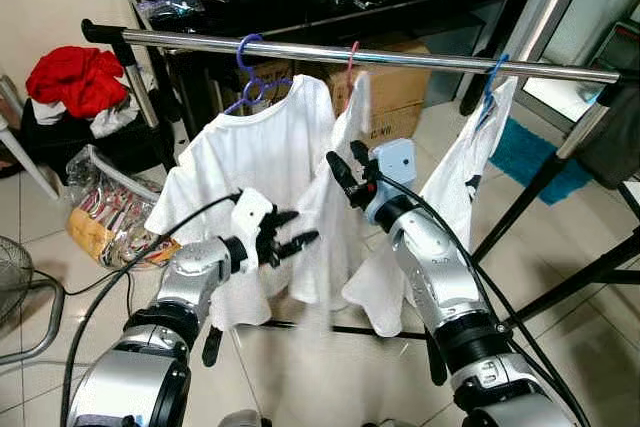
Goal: Hang hanger
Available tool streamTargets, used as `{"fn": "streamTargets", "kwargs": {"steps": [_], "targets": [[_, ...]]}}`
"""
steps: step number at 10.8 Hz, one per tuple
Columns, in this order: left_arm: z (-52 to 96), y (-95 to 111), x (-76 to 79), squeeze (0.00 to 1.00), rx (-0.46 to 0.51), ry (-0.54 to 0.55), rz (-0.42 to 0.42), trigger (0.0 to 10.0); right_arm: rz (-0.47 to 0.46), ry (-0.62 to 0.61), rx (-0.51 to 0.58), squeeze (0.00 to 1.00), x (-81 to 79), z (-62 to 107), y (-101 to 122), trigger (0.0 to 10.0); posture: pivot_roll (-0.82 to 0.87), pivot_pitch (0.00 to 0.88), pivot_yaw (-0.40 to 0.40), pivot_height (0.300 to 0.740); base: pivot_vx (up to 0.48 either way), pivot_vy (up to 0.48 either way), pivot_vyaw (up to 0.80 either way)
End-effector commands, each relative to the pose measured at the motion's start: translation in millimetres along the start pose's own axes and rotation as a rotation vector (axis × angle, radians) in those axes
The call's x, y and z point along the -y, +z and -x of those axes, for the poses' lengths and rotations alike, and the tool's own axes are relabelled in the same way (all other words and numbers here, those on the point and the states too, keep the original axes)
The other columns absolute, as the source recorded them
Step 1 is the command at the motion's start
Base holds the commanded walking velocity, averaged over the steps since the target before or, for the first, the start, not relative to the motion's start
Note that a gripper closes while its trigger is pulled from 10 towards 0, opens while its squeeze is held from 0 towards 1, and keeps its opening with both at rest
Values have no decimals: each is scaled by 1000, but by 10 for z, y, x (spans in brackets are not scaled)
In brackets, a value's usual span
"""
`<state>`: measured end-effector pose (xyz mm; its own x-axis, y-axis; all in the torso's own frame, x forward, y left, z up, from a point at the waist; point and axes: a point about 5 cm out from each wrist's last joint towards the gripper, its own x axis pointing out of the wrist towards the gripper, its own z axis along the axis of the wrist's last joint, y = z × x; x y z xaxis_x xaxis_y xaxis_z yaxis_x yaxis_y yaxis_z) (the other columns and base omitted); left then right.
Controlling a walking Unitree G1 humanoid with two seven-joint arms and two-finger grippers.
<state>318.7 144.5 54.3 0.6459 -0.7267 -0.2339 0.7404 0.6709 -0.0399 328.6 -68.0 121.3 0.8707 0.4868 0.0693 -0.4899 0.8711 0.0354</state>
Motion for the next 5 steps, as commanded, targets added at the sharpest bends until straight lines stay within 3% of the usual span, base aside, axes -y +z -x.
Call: {"fn": "streamTargets", "kwargs": {"steps": [1,2,5], "targets": [[10,28,-13,0,16,12,-25,10000,-3,-5,10,0,5,-2,35,10000,40,0,-9,740,0,0,0],[-7,55,86,0,99,9,-71,10000,2,-15,32,0,-16,-30,119,10000,44,0,-1,740,0,0,0],[-99,5,518,0,194,-78,-145,10000,27,-28,13,0,-63,-101,191,10000,52,0,0,740,0,0,0]]}}
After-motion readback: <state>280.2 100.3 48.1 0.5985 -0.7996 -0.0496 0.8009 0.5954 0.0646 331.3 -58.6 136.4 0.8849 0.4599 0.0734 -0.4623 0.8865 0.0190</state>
